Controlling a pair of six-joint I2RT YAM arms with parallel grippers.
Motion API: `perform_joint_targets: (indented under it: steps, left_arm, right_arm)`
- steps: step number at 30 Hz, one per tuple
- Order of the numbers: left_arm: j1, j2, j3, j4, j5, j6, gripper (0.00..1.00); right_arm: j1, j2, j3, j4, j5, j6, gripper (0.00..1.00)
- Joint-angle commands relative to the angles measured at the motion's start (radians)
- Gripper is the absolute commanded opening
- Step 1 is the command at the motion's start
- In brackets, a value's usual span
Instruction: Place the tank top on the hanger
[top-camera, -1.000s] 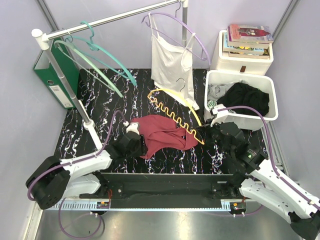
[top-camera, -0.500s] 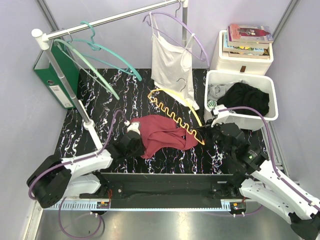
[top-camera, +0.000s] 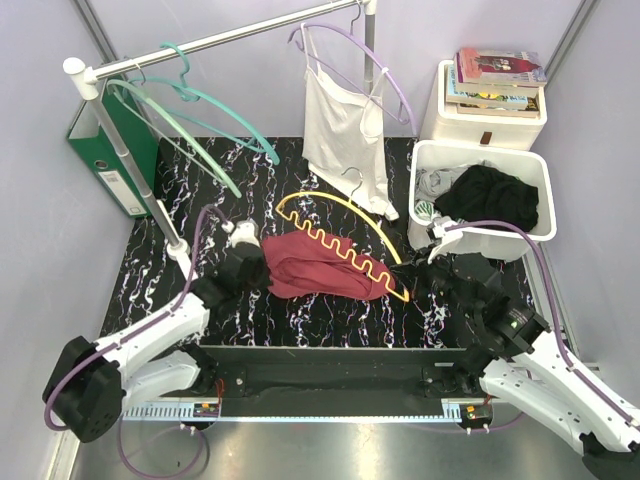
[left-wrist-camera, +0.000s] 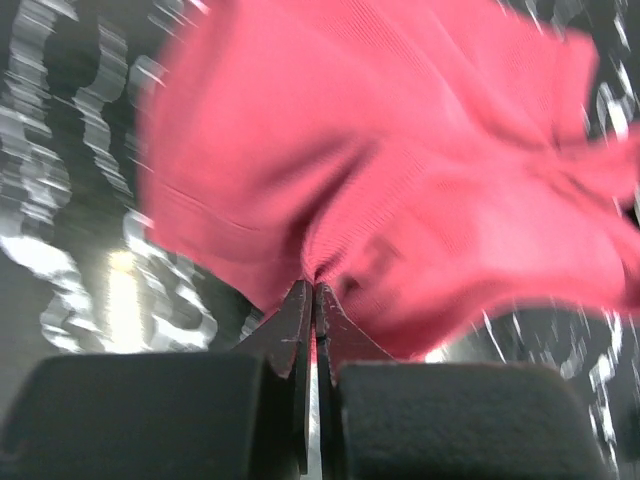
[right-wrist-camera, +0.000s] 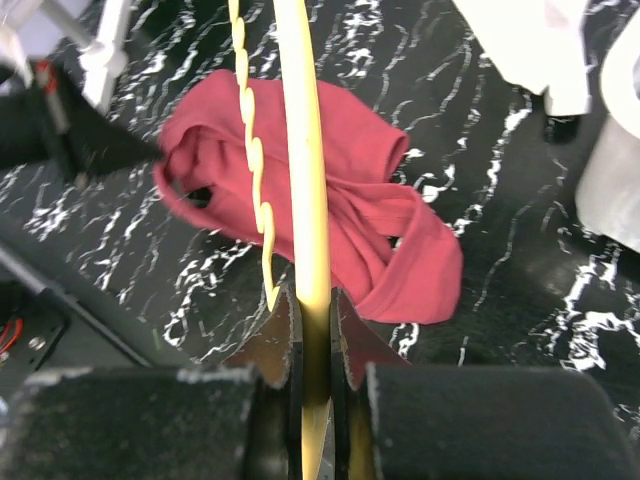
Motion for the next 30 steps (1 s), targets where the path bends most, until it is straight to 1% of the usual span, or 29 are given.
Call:
perform_joint_targets:
  steps: [1,5,6,9,17,30]
  left_arm:
    - [0.098,0.02,0.092,0.025,-0.021,0.083,0.0]
    - [0.178,0.072,0.155,0.004,-0.042,0.129,0.0]
    - [0.215,0.096,0.176,0.001,-0.032,0.141,0.0]
    - [0.252,0.125,0.207,0.016,-0.018,0.167,0.0]
    - [0.306,0.126,0.259,-0.005,-0.03,0.201,0.0]
    - [0.321,0.08,0.292,-0.03,-0.024,0.25,0.0]
  right_arm:
    - [0.007,-0.03,0.036,0.048,-0.109,0.026,0.0]
    - [0.007,-0.043,0.033,0.048,-0.132,0.03,0.0]
    - [0.007,-0.045,0.031,0.048,-0.142,0.03,0.0]
    - [0.007,-0.033,0.025,0.054,-0.165,0.029,0.0]
    - [0.007,-0.011,0.022,0.062,-0.194,0.03,0.0]
    - [0.007,0.013,0.008,0.074,-0.25,0.033,0.0]
